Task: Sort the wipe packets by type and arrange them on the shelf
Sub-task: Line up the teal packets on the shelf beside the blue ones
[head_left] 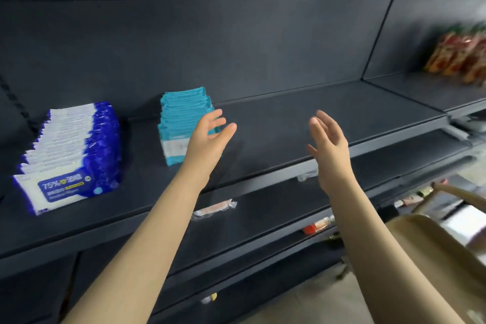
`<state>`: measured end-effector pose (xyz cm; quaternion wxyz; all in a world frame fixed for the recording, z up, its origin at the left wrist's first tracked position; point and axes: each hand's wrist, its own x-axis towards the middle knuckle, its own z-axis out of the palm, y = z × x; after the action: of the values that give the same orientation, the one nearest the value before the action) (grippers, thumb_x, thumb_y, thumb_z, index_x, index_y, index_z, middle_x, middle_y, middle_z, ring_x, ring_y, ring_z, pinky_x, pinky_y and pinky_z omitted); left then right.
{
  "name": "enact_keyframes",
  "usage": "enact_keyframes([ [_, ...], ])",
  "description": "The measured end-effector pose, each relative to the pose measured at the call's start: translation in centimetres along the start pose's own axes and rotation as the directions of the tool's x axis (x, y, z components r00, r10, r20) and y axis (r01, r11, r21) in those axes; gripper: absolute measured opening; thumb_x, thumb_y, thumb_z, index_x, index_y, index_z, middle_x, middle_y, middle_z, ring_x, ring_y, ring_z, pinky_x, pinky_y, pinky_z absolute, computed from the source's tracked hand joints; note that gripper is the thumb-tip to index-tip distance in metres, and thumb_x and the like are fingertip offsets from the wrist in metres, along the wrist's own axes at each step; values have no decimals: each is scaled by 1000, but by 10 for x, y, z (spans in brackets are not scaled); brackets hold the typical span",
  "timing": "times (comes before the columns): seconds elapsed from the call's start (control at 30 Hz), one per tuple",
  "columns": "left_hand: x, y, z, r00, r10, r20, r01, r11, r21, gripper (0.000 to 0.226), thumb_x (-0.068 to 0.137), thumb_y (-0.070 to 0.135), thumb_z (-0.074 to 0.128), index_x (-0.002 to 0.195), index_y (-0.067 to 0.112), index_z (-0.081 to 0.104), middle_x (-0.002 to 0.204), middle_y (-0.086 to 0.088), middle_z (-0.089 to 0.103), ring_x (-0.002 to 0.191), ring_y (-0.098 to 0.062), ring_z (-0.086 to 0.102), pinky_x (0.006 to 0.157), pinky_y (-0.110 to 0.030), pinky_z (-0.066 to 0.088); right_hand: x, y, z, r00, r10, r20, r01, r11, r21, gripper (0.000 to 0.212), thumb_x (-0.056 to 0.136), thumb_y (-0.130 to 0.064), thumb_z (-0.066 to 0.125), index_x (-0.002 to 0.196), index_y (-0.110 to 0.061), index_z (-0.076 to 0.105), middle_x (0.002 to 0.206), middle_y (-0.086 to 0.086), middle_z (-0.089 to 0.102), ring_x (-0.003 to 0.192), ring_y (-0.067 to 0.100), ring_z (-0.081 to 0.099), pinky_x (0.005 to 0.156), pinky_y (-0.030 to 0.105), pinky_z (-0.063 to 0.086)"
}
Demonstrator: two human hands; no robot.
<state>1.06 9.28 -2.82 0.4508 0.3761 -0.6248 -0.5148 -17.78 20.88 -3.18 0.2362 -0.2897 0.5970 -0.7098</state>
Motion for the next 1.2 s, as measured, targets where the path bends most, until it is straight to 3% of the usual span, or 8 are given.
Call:
enact_keyframes([
  [0.2, -30, -6, 111, 971, -51, 232, 57, 998, -17, 33, 92, 33, 64, 122, 42, 52, 125, 20, 58, 105, -1, 62, 94, -32, 53, -21, 7, -124, 980, 28, -199, -39, 998, -52, 51, 98, -44, 55, 146, -30, 45, 137, -12, 51, 115, 1, 53, 103, 33, 44],
  [0.37, -78, -25, 218, 913, -133, 386, 135, 991, 21, 26, 86, 41, 67, 107, 51, 55, 122, 20, 60, 113, -5, 60, 102, -41, 50, -49, 21, -251, 930, 92, -356, -120, 991, -59, 56, 96, -51, 55, 147, -31, 41, 146, -6, 48, 130, 15, 48, 109, 39, 41],
  [0.47, -117, -37, 282, 870, -186, 457, 181, 982, 56, 28, 89, 37, 67, 114, 45, 55, 122, 18, 60, 114, -7, 59, 100, -41, 50, -73, 32, -327, 896, 136, -423, -168, 985, -39, 62, 91, -59, 58, 146, -34, 42, 142, -4, 52, 129, 19, 52, 108, 46, 44],
  [0.6, -170, -56, 360, 815, -238, 528, 222, 970, 95, 33, 92, 34, 65, 123, 36, 54, 122, 15, 59, 115, -10, 59, 92, -34, 52, -109, 50, -414, 841, 174, -512, -219, 975, -28, 60, 95, -52, 55, 148, -29, 39, 144, -4, 49, 131, 19, 49, 101, 39, 44],
  [0.73, -219, -78, 426, 733, -323, 598, 283, 945, 163, 33, 94, 33, 64, 125, 33, 53, 122, 15, 57, 114, -9, 57, 93, -33, 51, -143, 73, -489, 733, 262, -627, -295, 954, 54, 45, 99, -43, 54, 142, -30, 47, 137, -9, 54, 129, 16, 48, 105, 43, 44],
  [0.9, -258, -106, 494, 627, -399, 669, 315, 915, 251, 30, 94, 35, 63, 122, 35, 53, 122, 15, 57, 113, -9, 58, 95, -34, 51, -166, 105, -558, 586, 346, -733, -373, 918, 135, 51, 100, -44, 52, 147, -30, 41, 149, -3, 45, 135, 19, 44, 110, 43, 41],
  [1.2, -315, -170, 609, 397, -533, 748, 307, 845, 439, 32, 96, 36, 59, 127, 31, 54, 128, 9, 57, 117, -11, 56, 92, -30, 50, -203, 182, -665, 324, 488, -811, -470, 827, 309, 52, 102, -43, 48, 149, -24, 38, 143, -4, 46, 130, 17, 46, 108, 41, 43],
])
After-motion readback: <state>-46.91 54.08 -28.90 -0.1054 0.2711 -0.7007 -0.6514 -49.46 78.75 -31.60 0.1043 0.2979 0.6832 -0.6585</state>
